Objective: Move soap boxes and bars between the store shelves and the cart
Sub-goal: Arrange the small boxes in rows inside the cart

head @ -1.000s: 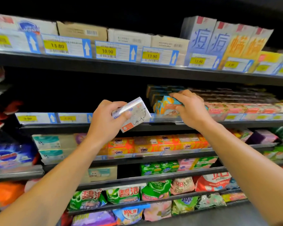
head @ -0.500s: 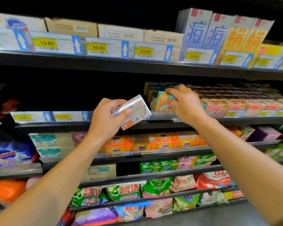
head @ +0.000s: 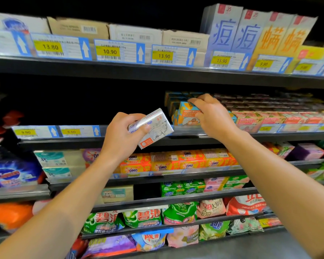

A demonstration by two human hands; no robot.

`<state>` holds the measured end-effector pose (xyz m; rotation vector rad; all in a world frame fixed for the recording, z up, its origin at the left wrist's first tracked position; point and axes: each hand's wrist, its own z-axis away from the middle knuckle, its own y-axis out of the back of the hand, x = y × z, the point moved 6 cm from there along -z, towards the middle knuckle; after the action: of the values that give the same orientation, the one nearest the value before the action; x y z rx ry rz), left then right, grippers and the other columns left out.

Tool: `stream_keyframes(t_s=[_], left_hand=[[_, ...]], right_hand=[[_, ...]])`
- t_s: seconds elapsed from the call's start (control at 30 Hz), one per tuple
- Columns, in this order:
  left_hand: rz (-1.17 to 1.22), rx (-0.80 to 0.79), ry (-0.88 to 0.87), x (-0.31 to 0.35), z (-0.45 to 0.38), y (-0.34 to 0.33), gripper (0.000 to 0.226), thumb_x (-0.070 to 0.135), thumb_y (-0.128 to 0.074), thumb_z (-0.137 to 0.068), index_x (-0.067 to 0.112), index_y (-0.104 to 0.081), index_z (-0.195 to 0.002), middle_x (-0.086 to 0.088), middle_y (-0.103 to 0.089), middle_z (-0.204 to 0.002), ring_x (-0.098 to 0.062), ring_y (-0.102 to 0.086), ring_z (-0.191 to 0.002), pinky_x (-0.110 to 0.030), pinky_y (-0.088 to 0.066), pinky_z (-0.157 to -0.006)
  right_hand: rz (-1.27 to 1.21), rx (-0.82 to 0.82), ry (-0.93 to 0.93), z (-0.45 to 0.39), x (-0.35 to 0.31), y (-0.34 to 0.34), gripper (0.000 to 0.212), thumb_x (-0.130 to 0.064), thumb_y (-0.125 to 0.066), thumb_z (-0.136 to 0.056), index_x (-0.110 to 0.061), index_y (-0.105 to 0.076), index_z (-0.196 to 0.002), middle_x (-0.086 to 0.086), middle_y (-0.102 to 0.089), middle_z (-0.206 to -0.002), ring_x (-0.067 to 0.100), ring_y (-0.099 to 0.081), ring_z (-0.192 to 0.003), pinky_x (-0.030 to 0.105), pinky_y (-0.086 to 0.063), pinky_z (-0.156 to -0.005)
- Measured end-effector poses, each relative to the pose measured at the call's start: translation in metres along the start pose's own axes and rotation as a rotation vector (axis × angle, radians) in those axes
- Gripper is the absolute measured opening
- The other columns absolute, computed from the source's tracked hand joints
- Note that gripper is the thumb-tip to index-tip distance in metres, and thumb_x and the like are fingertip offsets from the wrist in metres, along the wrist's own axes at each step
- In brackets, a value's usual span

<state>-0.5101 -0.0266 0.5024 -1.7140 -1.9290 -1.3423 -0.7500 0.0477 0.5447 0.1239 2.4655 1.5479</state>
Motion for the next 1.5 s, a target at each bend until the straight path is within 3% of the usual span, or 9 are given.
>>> stream_keyframes(t_s=[0.33, 0.47, 0.6, 0.7, 0.83, 1.13, 1.3, 1.4, 1.5], left_hand=[[0.002, -0.003, -0.003, -0.001, 0.001, 0.005, 0.034, 0.031, -0.065, -0.093, 0.021, -0.065, -0.125, 0.000, -0.051, -0.117, -0.014, -0.053, -0.108, -0.031, -0.050, -0.088], [-0.031, 0.004, -0.003, -0.003, 0.000, 0.008, 0.034, 0.028, -0.065, -0.093, 0.020, -0.064, -0.126, -0.001, -0.052, -0.119, -0.011, -0.052, -0.109, -0.019, -0.046, -0.084], [-0.042, 0.003, 0.009, -0.005, 0.000, 0.007, 0.034, 0.028, -0.064, -0.093, 0.020, -0.064, -0.127, 0.001, -0.050, -0.119, -0.007, -0.049, -0.107, -0.011, -0.041, -0.080], [-0.039, 0.001, -0.012, -0.002, -0.002, 0.005, 0.032, 0.027, -0.065, -0.093, 0.020, -0.065, -0.125, 0.001, -0.051, -0.116, -0.009, -0.051, -0.106, -0.017, -0.044, -0.083], [-0.039, 0.013, -0.030, 0.001, -0.008, 0.006, 0.032, 0.026, -0.067, -0.092, 0.021, -0.066, -0.124, 0.001, -0.051, -0.113, -0.008, -0.051, -0.102, -0.008, -0.040, -0.079], [-0.118, 0.047, -0.096, 0.013, -0.017, 0.006, 0.034, 0.027, -0.069, -0.090, 0.019, -0.067, -0.123, 0.003, -0.049, -0.111, -0.001, -0.044, -0.100, -0.003, -0.036, -0.080], [-0.186, 0.119, -0.185, 0.029, -0.032, 0.005, 0.040, 0.026, -0.068, -0.089, 0.016, -0.064, -0.128, 0.004, -0.040, -0.108, -0.019, -0.049, -0.108, -0.033, -0.051, -0.089], [-0.336, 0.098, -0.119, 0.024, -0.054, -0.008, 0.041, 0.032, -0.066, -0.091, 0.020, -0.061, -0.130, -0.003, -0.047, -0.116, -0.027, -0.052, -0.110, -0.037, -0.050, -0.090], [-0.548, -0.066, -0.001, 0.009, -0.079, -0.033, 0.041, 0.039, -0.060, -0.093, 0.028, -0.058, -0.133, -0.009, -0.051, -0.128, -0.033, -0.053, -0.113, -0.042, -0.050, -0.092]], right_hand=[[0.026, -0.087, 0.017, 0.003, 0.007, -0.030, 0.049, -0.009, -0.052, -0.099, -0.020, -0.046, -0.147, 0.006, -0.045, -0.144, 0.030, -0.045, -0.127, 0.040, -0.043, -0.101], [0.062, 0.020, 0.039, 0.012, 0.007, -0.034, 0.052, -0.014, -0.054, -0.097, -0.019, -0.044, -0.148, 0.008, -0.051, -0.145, 0.032, -0.036, -0.137, 0.044, -0.026, -0.116], [0.112, 0.057, 0.060, 0.034, 0.002, -0.051, 0.065, -0.032, -0.059, -0.093, -0.019, -0.036, -0.152, 0.006, -0.040, -0.155, 0.031, -0.026, -0.147, 0.051, -0.011, -0.122], [0.130, 0.088, 0.049, 0.035, 0.002, -0.054, 0.069, -0.040, -0.062, -0.089, -0.019, -0.038, -0.151, 0.006, -0.040, -0.154, 0.032, -0.027, -0.146, 0.054, -0.011, -0.120], [0.155, 0.148, 0.100, 0.033, -0.007, -0.049, 0.065, -0.044, -0.057, -0.085, -0.020, -0.045, -0.144, 0.006, -0.047, -0.147, 0.032, -0.038, -0.139, 0.053, -0.019, -0.119], [0.169, 0.153, 0.133, 0.038, -0.005, -0.058, 0.073, -0.045, -0.061, -0.085, -0.024, -0.036, -0.150, 0.001, -0.041, -0.152, 0.028, -0.030, -0.144, 0.051, -0.012, -0.122], [0.147, 0.198, 0.058, 0.042, -0.004, -0.059, 0.073, -0.049, -0.054, -0.085, -0.021, -0.036, -0.150, 0.006, -0.041, -0.152, 0.033, -0.027, -0.145, 0.053, -0.014, -0.121], [0.133, 0.225, 0.019, 0.047, 0.000, -0.061, 0.072, -0.049, -0.051, -0.085, -0.020, -0.039, -0.150, 0.007, -0.043, -0.152, 0.032, -0.029, -0.145, 0.052, -0.013, -0.122], [0.132, 0.234, 0.012, 0.050, 0.000, -0.060, 0.071, -0.049, -0.051, -0.085, -0.021, -0.039, -0.149, 0.006, -0.043, -0.151, 0.031, -0.029, -0.144, 0.052, -0.013, -0.122]])
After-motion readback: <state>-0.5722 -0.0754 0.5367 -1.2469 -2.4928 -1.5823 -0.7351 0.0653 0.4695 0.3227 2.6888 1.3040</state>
